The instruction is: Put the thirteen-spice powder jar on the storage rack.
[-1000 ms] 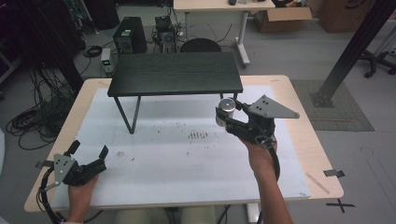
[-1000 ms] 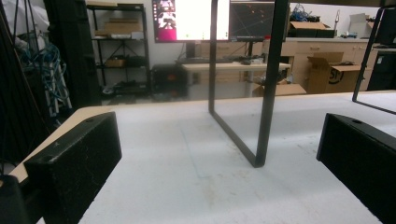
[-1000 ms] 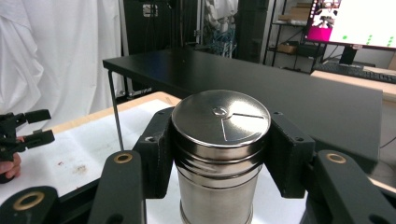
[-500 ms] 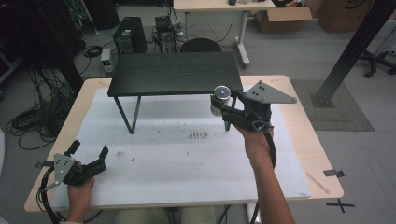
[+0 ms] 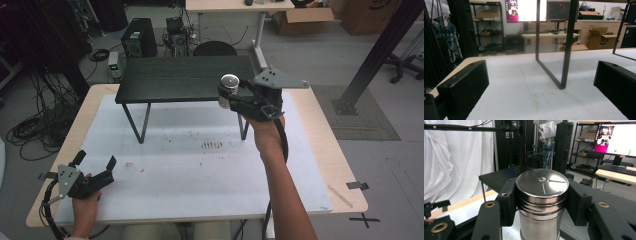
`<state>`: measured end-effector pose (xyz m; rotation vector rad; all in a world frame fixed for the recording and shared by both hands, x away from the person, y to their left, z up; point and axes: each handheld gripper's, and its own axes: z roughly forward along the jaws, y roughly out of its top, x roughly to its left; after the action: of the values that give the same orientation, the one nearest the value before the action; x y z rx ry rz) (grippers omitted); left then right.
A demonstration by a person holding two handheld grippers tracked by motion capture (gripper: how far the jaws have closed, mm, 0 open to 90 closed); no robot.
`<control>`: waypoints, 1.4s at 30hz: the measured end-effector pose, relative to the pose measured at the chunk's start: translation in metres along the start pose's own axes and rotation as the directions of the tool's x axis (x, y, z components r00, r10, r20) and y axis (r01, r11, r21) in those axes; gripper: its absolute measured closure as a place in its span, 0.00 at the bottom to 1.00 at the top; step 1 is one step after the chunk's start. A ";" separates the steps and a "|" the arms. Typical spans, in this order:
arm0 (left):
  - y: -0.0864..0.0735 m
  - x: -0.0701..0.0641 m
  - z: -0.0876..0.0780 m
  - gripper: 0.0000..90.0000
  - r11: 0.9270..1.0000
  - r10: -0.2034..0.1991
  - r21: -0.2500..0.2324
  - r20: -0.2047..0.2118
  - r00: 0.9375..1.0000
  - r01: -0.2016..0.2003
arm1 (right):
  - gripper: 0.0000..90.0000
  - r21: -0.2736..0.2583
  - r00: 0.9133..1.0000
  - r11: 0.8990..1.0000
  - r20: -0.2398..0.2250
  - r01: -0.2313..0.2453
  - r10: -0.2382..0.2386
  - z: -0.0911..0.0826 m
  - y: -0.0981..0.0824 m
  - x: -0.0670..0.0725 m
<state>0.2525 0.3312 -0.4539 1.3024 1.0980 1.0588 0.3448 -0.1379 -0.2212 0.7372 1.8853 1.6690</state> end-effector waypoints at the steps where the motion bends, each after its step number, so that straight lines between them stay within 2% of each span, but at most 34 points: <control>1: 0.000 0.000 0.000 0.00 1.000 0.000 0.000 0.000 1.000 0.000 | 0.54 -0.002 1.000 1.000 0.001 -0.003 0.003 0.005 0.004 -0.002; 12: 0.000 0.000 0.000 0.00 1.000 0.001 0.001 -0.002 1.000 -0.001 | 0.54 -0.013 1.000 1.000 0.020 -0.022 0.023 0.027 0.012 -0.013; 23: 0.000 0.000 0.000 0.00 1.000 0.002 0.002 -0.001 1.000 -0.002 | 0.54 0.011 0.996 0.999 0.081 -0.045 0.044 0.066 0.016 -0.029; 32: 0.000 0.000 0.001 0.00 1.000 0.002 0.005 0.000 1.000 -0.002 | 0.54 0.049 0.988 0.996 0.144 -0.070 0.063 0.102 0.016 -0.039; 33: 0.000 0.000 0.001 0.00 1.000 0.002 0.005 0.000 1.000 -0.002 | 0.54 0.049 0.988 0.996 0.144 -0.070 0.063 0.102 0.016 -0.039; 34: 0.000 0.000 0.000 0.00 1.000 0.001 0.004 0.000 1.000 -0.001 | 0.54 0.066 0.985 0.995 0.159 -0.072 0.060 0.109 0.016 -0.040; 42: 0.000 0.000 0.001 0.00 1.000 0.000 0.009 -0.001 1.000 0.000 | 0.54 0.119 0.978 0.989 0.198 -0.090 0.065 0.127 0.010 -0.043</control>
<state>0.2534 0.3310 -0.4536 1.3096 1.1047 1.0557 0.4641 -0.0761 -0.2242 0.9991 1.8583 1.4735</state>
